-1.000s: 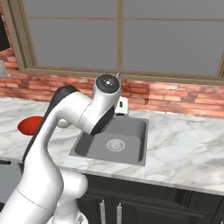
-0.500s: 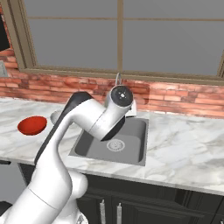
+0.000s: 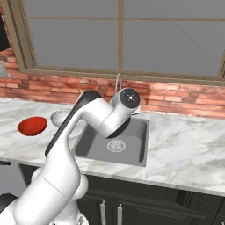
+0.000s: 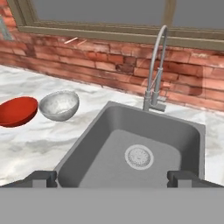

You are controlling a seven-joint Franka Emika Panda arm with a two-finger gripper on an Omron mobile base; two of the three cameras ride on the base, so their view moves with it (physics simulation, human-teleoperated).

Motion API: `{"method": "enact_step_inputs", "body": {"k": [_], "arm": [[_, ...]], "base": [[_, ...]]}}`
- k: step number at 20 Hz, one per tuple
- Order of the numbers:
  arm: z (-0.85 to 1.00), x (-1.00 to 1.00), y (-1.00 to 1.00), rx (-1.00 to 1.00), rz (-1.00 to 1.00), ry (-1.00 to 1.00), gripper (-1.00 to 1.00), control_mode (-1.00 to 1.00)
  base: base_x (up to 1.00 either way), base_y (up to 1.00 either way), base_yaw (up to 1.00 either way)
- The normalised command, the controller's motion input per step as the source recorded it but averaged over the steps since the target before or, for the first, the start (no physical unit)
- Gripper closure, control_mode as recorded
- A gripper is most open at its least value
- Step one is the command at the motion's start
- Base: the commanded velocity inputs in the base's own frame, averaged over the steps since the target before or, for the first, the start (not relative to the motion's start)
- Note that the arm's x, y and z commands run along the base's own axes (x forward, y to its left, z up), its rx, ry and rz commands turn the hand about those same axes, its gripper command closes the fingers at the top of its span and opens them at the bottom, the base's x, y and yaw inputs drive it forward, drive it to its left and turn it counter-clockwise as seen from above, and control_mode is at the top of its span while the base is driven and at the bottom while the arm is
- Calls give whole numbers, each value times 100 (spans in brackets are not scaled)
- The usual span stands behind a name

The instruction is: Rinse each bowl for a few seconds and place them down in the sink or on the counter.

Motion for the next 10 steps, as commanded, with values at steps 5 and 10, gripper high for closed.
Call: {"method": "enact_step_inputs", "body": {"k": [5,10], "arm": [[-1,33,-8,0,8,0,-100,-100],[-8,30,-7,1,8,0,-100,-100]], "base": [[0,0,0],[0,0,0]]}}
